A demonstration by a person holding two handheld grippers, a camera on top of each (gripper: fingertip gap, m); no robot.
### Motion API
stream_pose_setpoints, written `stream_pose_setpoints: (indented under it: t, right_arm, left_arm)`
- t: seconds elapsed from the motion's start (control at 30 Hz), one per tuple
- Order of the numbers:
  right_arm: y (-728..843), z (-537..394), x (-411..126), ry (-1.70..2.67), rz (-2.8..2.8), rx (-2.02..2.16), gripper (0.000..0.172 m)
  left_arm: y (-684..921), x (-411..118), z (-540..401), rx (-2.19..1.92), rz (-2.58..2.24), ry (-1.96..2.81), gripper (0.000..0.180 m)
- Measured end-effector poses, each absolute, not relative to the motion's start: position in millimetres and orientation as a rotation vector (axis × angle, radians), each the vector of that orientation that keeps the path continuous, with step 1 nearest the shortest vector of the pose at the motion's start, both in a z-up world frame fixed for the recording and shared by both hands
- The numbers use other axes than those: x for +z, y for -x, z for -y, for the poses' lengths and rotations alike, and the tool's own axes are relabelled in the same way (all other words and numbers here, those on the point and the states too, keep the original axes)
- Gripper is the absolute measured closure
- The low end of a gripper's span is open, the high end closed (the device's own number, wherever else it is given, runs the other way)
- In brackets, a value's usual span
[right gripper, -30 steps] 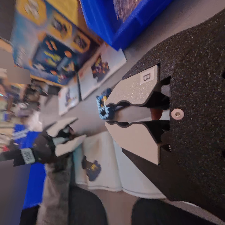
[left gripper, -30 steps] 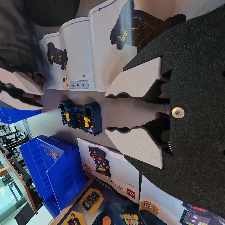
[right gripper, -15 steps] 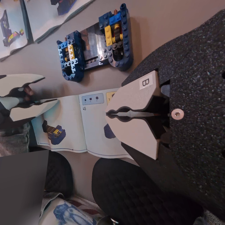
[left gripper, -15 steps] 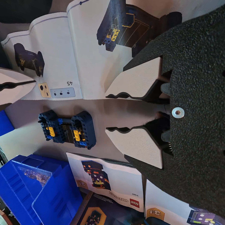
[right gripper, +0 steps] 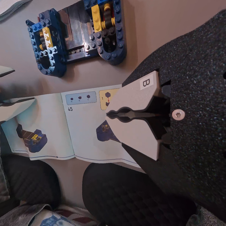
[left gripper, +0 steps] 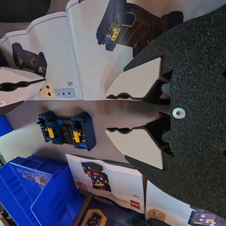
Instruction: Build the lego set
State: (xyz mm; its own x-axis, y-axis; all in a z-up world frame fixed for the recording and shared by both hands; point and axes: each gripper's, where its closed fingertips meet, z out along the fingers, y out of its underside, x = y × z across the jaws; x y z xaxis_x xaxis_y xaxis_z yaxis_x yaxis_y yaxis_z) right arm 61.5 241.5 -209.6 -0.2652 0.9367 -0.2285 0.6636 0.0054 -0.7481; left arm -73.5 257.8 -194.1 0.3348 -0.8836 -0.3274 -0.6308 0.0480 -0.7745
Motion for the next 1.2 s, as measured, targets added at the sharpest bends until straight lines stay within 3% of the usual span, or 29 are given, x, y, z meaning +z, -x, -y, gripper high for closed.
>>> stream_pose_setpoints:
  t: [1.2]
  right_arm:
    - [-61.1, -241.9, -209.5, 1.683, 1.935, 1.155, 0.172]
  left_arm:
    - [72.8, -200.5, -256.4, -0.298, -1.424, 1.674, 0.137]
